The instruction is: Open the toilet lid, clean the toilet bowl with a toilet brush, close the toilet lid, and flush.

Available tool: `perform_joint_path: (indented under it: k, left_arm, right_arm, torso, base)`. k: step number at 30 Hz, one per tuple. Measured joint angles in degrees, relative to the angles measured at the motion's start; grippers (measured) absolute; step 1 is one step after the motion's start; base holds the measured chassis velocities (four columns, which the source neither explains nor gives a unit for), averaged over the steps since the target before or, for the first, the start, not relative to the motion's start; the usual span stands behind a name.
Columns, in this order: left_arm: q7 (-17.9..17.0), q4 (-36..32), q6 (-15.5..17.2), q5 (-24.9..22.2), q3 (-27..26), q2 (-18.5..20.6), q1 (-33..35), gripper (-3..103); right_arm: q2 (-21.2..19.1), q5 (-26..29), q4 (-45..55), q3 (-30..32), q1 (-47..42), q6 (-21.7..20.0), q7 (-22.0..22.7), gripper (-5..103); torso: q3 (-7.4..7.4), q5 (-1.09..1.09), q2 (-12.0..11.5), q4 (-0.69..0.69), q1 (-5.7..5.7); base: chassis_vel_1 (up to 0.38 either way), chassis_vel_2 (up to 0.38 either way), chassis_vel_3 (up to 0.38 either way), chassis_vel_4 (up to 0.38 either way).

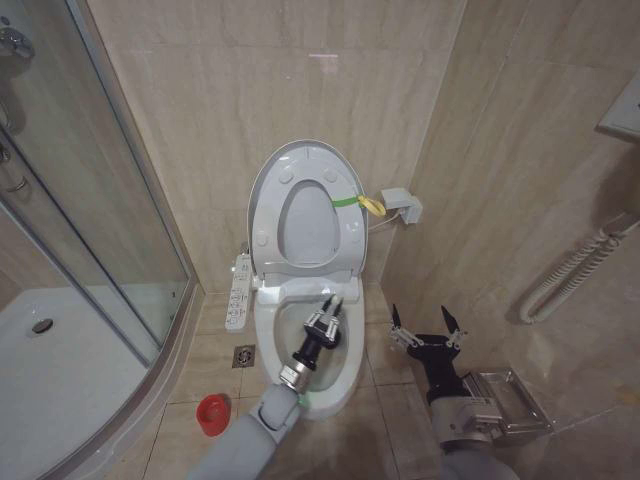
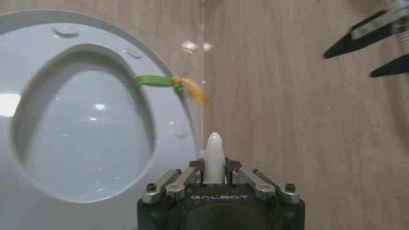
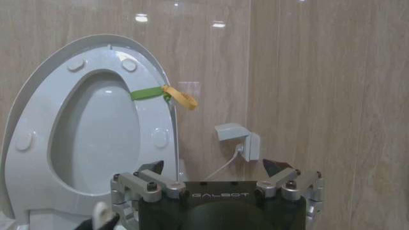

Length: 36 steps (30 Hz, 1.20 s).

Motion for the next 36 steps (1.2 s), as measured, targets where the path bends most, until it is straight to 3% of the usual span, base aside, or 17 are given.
perform_joint_path:
  k: [7,16,23,26,36]
  left_arm:
    - [0.1,3.7,-1.1,1.4,0.8,-3.3,-0.1,22]
    - [0.4,9.3,-2.2,1.5,-0.9,-1.7,-1.4,22]
    - [0.4,7.0,-2.2,1.5,-2.8,0.5,-2.3,22]
    - [-0.1,0.6,-1.0,1.4,-2.3,1.8,-1.1,22]
    - [0.0,2.2,-1.5,1.8,-1.0,-0.6,0.4,22]
  right_arm:
    - [0.0,0.0,0.0,0.0,0.0,0.0,0.0,100]
    - [0.0,0.0,0.0,0.0,0.0,0.0,0.0,100]
    - [0.0,0.0,0.0,0.0,0.0,0.0,0.0,100]
    - [0.0,0.0,0.0,0.0,0.0,0.0,0.0,100]
    - [0.0,0.0,0.0,0.0,0.0,0.0,0.0,100]
  torso:
    - [0.0,0.0,0.0,0.0,0.0]
    - [0.0,-0.01,0.0,0.01,0.0]
    - [0.0,-0.01,0.0,0.01,0.0]
    - [0.0,-0.01,0.0,0.0,0.0]
    - [0.0,-0.01,0.0,0.0,0.0]
  base:
    - [0.0,0.0,0.0,0.0]
    - [0.0,0.0,0.0,0.0]
    - [0.0,0.0,0.0,0.0]
    - [0.0,0.0,0.0,0.0]
    - [0.0,0.0,0.0,0.0]
